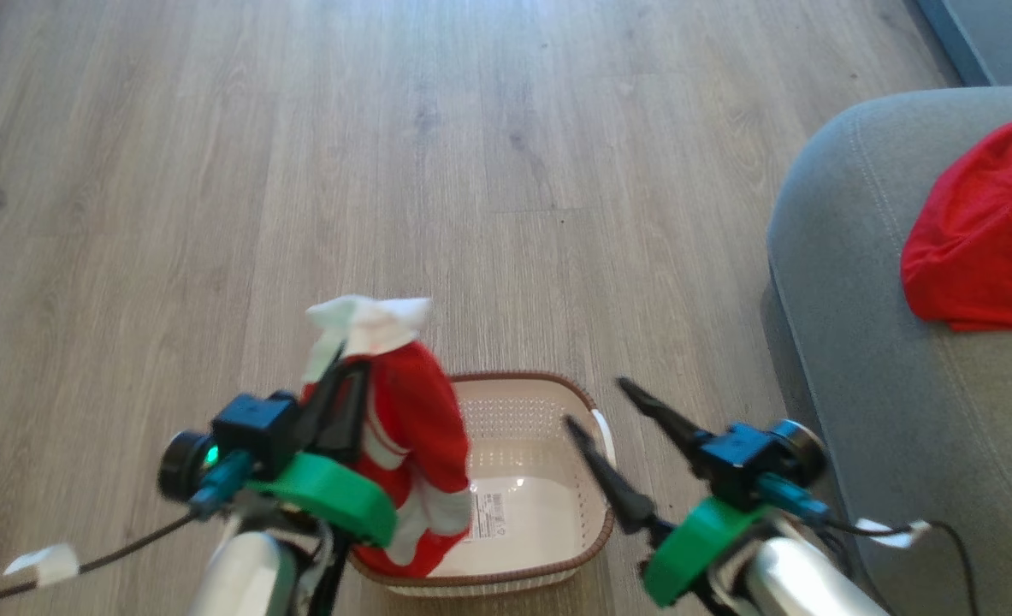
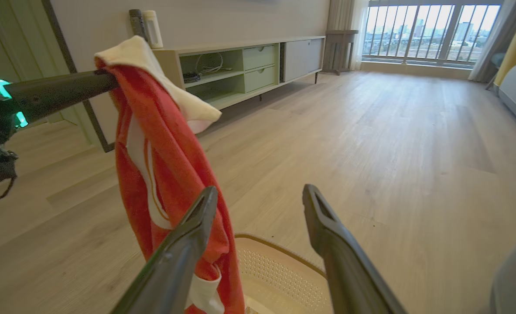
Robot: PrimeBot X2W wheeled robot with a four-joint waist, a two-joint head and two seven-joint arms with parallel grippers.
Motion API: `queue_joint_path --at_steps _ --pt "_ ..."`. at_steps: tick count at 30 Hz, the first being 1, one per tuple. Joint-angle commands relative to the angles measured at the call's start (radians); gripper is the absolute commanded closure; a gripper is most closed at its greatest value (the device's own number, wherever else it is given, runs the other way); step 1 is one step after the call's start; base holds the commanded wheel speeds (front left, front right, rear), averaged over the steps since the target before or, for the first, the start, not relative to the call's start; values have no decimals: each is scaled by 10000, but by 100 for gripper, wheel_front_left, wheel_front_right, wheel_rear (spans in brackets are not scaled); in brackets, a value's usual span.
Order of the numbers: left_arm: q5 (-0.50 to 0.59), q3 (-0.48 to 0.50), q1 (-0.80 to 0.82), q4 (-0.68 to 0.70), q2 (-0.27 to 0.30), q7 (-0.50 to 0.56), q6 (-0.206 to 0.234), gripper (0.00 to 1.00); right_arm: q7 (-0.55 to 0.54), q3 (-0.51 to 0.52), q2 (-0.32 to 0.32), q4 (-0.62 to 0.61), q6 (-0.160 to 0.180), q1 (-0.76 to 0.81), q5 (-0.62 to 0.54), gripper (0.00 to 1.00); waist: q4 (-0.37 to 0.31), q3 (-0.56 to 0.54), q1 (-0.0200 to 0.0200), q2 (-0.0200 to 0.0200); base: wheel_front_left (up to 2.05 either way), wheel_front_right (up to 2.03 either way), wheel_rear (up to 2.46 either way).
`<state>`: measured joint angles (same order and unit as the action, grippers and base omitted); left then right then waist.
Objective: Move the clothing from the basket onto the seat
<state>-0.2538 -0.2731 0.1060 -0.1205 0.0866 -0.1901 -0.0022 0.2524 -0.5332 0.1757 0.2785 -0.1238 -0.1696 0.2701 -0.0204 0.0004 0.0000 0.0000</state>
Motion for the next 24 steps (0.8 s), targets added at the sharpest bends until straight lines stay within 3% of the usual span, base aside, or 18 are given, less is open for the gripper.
queue_joint_path --at_steps 1,8,18,19,20,24 --pt "92 168 632 490 -23 46 -64 100 93 -385 65 -348 -69 -538 143 0 48 8 0 0 0 0 0" --pt "118 -1041 963 983 -222 526 -335 100 93 -1892 133 -119 -69 -1693 718 0 312 56 0 0 0 0 0" --pt "-385 -2557 1216 1870 -344 856 -375 100 93 -2186 71 627 -69 -2119 1160 0 602 142 0 0 0 0 0" --pt "-422 -2604 1221 1883 -347 868 -335 100 93 -2190 54 663 -69 -2110 1282 80 605 158 0 0 0 0 0" --pt "-437 -2607 1224 1855 -348 883 -278 100 93 -2203 59 678 -69 -2108 1396 100 599 178 0 0 0 0 0" --pt "-456 -2520 1214 1668 -330 845 -159 95 93 -2143 140 651 -69 -2123 1614 100 508 224 0 0 0 0 0"
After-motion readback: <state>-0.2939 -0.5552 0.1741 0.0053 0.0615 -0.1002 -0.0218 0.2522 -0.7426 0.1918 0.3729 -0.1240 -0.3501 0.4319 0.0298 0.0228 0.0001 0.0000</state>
